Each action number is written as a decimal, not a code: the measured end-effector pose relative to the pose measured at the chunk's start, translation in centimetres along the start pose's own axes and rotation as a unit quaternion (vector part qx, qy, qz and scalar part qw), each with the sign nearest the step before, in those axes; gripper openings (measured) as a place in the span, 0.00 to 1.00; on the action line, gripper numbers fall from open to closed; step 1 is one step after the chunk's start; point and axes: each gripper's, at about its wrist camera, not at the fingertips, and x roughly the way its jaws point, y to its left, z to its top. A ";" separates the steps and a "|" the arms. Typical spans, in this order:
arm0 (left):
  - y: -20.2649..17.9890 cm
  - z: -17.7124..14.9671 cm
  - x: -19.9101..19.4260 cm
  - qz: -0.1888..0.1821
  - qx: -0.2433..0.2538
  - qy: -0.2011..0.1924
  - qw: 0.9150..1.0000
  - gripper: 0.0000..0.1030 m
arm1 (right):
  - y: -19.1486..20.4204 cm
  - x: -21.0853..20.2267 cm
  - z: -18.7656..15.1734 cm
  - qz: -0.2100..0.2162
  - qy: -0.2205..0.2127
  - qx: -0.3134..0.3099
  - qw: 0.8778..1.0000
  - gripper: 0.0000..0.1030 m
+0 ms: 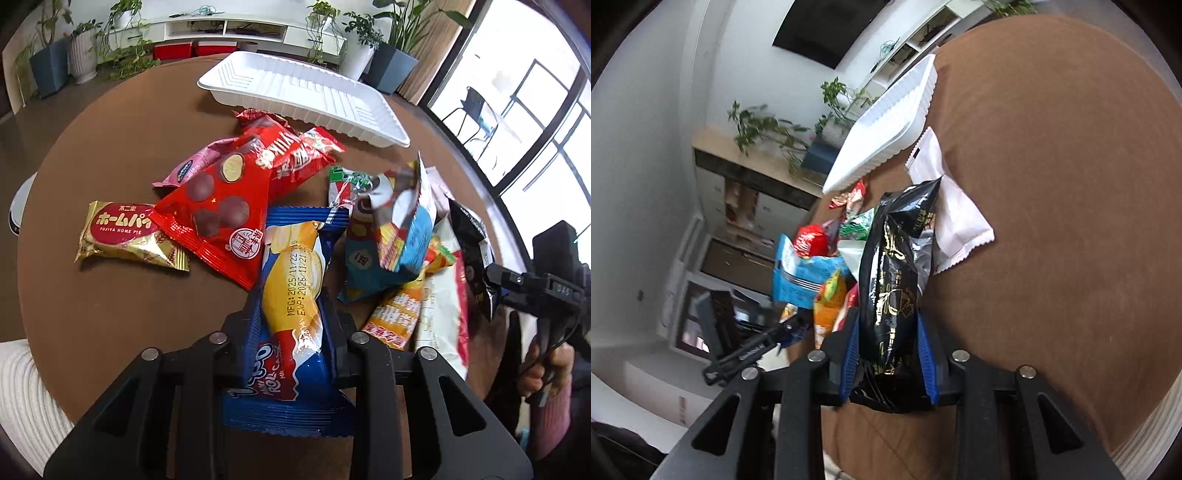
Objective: Organize snacks
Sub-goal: 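Grasp the blue Tipo pack with the left tool while the right tool grasps the black bag, then carry the Tipo pack into the tray with the left tool while the right tool drops the black bag, then move the left tool to the red Mylikes bag while the right tool approaches the white striped pack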
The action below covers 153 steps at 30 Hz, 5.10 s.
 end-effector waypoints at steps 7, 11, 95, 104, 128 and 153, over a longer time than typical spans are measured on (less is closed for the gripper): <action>0.4 -0.6 -1.8 -0.021 -0.009 -0.010 1.000 0.25 | -0.3 -0.1 -0.1 0.045 -0.008 0.025 0.999 0.31; 0.4 -1.1 -3.3 -0.031 -0.013 -0.018 0.999 0.25 | -0.3 -0.1 0.2 0.068 -0.010 0.035 0.997 0.31; 0.2 10.9 -13.3 0.086 0.075 -0.090 0.989 0.26 | 9.5 3.6 14.1 -0.080 -0.071 -0.127 0.986 0.64; -0.9 2.4 -20.1 0.074 0.087 -0.099 0.989 0.31 | 11.8 0.9 5.8 -0.101 -0.073 -0.157 0.980 0.69; -1.0 -6.8 -22.8 0.082 0.083 -0.109 0.987 0.60 | 12.9 8.9 -5.4 -0.290 0.034 -0.295 0.910 0.73; -3.5 -5.8 -16.2 0.119 0.178 -0.074 0.974 0.60 | 13.3 9.1 -5.8 -0.288 0.038 -0.289 0.912 0.74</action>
